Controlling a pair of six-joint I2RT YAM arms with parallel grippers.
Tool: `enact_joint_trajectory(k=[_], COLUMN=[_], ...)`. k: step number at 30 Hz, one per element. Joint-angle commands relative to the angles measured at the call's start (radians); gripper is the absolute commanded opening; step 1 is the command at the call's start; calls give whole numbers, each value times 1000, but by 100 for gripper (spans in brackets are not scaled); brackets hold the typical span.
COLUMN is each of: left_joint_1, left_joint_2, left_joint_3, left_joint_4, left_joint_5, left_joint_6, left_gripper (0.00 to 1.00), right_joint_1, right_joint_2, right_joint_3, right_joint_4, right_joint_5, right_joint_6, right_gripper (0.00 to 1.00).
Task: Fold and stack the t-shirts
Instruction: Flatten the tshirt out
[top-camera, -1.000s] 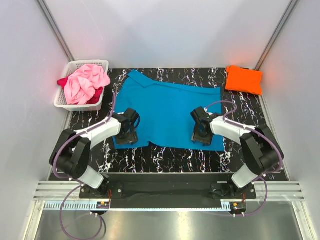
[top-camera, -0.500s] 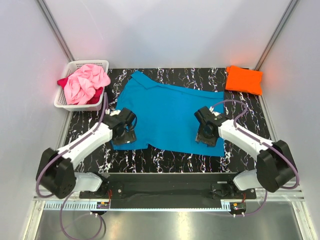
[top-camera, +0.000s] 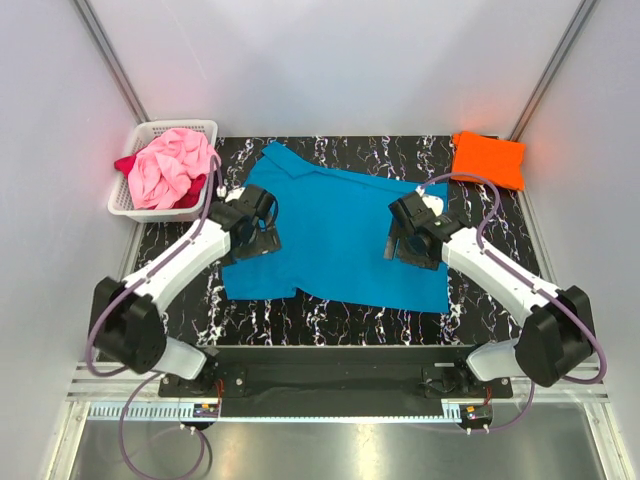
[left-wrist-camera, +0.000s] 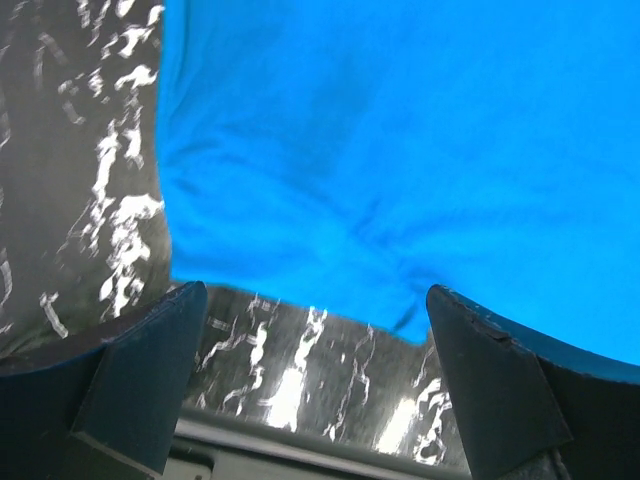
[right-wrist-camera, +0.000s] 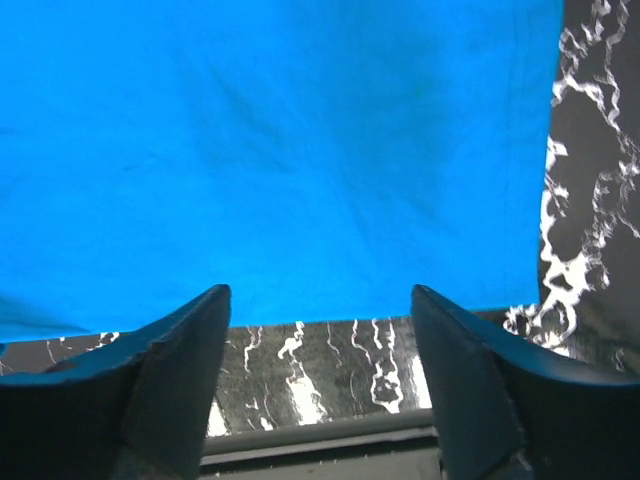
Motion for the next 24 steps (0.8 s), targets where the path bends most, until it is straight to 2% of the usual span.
enact_joint_trajectory(k=[1,9,16,24], left_joint_1=[73,156,156,156], left_joint_2=[69,241,330,400], left_joint_3=[19,69,119,93], left_joint_4=[124,247,277,299], left_joint_5=[94,151,132,110], left_joint_6=[62,83,97,83], left_gripper=[99,99,99,99], right_joint_1=[7,7,7,7], right_joint_2=[-1,127,265,378], right_joint_3=[-16,-19,12,56], right_joint_4=[94,234,289,332], right_joint_5=[8,-3,6,6], right_joint_6=[-78,-107,-118,-136], right_gripper=[82,84,82,81])
